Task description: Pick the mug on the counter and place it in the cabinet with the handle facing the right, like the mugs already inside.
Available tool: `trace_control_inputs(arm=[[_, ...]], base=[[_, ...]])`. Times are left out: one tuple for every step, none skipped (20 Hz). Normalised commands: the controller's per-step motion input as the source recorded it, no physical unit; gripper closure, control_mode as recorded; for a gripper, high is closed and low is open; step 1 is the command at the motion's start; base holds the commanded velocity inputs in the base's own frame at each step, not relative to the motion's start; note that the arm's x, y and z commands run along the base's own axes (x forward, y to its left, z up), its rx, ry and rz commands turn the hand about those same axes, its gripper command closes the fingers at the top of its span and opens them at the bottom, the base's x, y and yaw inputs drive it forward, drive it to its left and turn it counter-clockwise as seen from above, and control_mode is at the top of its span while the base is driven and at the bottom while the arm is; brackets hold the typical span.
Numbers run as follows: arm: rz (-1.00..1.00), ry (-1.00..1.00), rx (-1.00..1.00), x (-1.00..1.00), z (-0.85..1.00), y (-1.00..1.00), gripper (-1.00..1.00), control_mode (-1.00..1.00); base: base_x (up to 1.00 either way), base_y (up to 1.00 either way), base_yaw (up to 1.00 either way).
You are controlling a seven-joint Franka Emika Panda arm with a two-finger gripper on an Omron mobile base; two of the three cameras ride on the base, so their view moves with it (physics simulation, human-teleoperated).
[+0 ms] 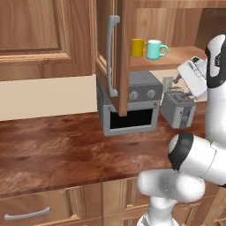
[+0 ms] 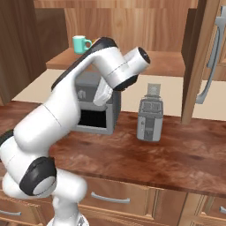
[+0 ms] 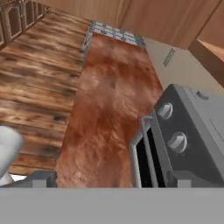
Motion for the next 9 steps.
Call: trace_control_inputs(arm=[[0.00, -0.05, -0.21, -0.45, -0.34, 0.39, -1.00, -1.00], [0.00, -0.04, -0.21, -0.36, -0.35, 0.33, -1.00, -1.00], [0.00, -0.03, -0.20, -0.24, -0.32, 0.25, -1.00, -1.00], [0.00, -0.02, -0.20, -0.14, -0.23, 0.18, -1.00, -1.00], [0.00, -0.02, -0.19, -0.11, -0.19, 0.14, -1.00, -1.00], [0.00, -0.01, -0.19, -0.04, -0.19, 0.10, -1.00, -1.00], [0.00, 0.00, -0.19, 0.00, -0.19, 0.06, -1.00, -1.00], [0.00, 0.00, -0.18, 0.00, -0.24, 0.06, -1.00, -1.00], [0.00, 0.00, -0.17, 0.00, -0.29, 0.06, -1.00, -1.00]], base=[[0.00, 0.00, 0.00], [0.00, 0.00, 0.00], [0.00, 0.00, 0.00], [0.00, 0.00, 0.00], [0.00, 0.00, 0.00], [0.00, 0.00, 0.00], [0.00, 0.00, 0.00], [0.00, 0.00, 0.00], [0.00, 0.00, 0.00]])
